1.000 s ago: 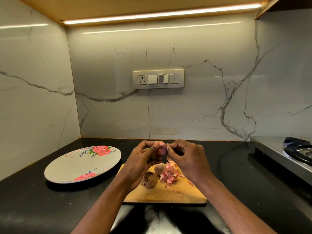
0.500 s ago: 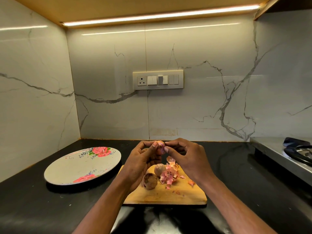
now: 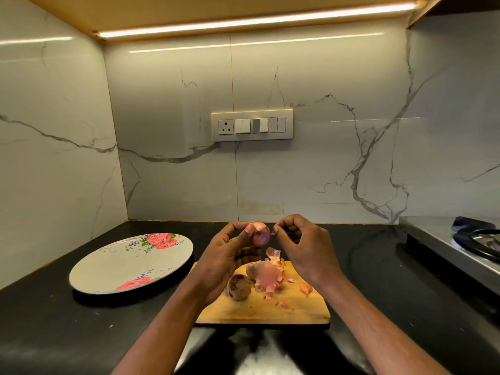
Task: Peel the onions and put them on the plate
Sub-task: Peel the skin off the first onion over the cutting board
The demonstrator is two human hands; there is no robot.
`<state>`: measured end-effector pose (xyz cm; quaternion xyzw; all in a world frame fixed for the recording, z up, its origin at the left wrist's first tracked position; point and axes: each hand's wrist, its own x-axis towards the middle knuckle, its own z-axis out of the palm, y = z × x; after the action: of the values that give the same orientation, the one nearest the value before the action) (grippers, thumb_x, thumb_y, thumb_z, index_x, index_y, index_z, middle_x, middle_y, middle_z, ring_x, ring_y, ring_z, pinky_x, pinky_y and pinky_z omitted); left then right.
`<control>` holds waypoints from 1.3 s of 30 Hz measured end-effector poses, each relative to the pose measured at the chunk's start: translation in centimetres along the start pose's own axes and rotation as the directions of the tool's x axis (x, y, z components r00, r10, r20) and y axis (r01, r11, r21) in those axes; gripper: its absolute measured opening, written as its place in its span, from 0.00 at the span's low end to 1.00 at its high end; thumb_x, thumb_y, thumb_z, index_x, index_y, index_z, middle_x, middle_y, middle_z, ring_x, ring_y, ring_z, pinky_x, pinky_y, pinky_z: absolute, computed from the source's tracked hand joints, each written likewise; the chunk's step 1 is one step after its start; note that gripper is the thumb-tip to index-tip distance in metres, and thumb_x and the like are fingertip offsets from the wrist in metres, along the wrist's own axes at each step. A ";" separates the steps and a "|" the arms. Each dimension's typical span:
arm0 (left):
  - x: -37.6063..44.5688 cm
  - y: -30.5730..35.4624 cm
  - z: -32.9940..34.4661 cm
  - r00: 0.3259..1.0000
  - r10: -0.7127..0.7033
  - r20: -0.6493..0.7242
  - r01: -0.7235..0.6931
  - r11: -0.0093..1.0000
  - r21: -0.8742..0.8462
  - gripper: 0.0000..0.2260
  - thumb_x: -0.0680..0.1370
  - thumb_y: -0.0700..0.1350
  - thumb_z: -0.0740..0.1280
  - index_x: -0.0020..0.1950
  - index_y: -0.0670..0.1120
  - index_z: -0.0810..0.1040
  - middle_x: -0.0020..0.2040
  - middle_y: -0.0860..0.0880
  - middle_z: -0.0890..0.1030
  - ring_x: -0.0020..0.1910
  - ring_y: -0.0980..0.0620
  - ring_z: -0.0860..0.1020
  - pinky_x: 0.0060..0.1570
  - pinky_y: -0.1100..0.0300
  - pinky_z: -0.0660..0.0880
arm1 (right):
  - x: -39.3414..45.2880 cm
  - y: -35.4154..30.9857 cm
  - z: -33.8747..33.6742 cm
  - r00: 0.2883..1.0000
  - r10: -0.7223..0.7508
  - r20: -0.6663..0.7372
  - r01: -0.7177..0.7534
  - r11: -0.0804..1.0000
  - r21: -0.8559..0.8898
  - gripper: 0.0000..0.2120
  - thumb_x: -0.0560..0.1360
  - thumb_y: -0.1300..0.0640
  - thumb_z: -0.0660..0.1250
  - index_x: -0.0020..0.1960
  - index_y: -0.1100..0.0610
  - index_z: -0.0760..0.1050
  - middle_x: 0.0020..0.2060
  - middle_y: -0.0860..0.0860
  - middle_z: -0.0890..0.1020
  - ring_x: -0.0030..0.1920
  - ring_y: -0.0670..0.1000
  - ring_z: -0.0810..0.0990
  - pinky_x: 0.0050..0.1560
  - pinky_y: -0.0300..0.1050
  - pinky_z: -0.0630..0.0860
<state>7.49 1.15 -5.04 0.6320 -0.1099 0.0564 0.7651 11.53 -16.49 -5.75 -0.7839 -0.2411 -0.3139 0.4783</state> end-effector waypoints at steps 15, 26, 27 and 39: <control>0.2 -0.1 -0.1 0.999 0.002 -0.043 -0.006 0.995 -0.097 0.17 0.75 0.49 0.67 0.61 0.43 0.78 0.55 0.41 0.84 0.50 0.46 0.84 0.51 0.56 0.82 | 0.1 -0.5 -0.2 0.996 -0.020 0.084 0.014 0.998 0.068 0.08 0.78 0.53 0.71 0.56 0.50 0.84 0.45 0.43 0.85 0.45 0.38 0.83 0.41 0.28 0.77; 0.2 -0.3 -0.1 0.999 0.003 -0.035 -0.004 0.999 -0.033 0.18 0.74 0.49 0.68 0.60 0.41 0.77 0.48 0.44 0.86 0.47 0.49 0.85 0.47 0.58 0.81 | -0.4 -0.4 0.2 0.993 -0.109 0.055 0.109 0.994 -0.007 0.07 0.76 0.52 0.72 0.51 0.52 0.86 0.39 0.43 0.86 0.42 0.41 0.83 0.40 0.34 0.79; 0.2 -0.3 -0.1 0.999 0.002 -0.033 -0.003 1.000 -0.029 0.18 0.74 0.49 0.68 0.60 0.41 0.77 0.47 0.45 0.86 0.46 0.49 0.85 0.47 0.58 0.81 | -0.4 -0.4 0.2 0.993 -0.104 0.054 0.104 0.995 -0.005 0.06 0.76 0.53 0.72 0.51 0.52 0.86 0.39 0.43 0.86 0.43 0.41 0.83 0.40 0.34 0.79; 0.1 -0.3 0.1 1.000 0.012 0.002 -0.012 0.998 -0.055 0.15 0.76 0.48 0.66 0.60 0.42 0.78 0.48 0.45 0.86 0.45 0.50 0.85 0.44 0.61 0.81 | -0.2 -0.3 0.4 1.000 -0.018 0.003 0.017 0.998 0.055 0.05 0.77 0.55 0.72 0.51 0.53 0.85 0.39 0.43 0.85 0.41 0.40 0.84 0.42 0.34 0.81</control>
<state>7.64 1.01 -5.27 0.6100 -0.1162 0.0570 0.7818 11.34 -16.04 -5.83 -0.7690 -0.2574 -0.3098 0.4963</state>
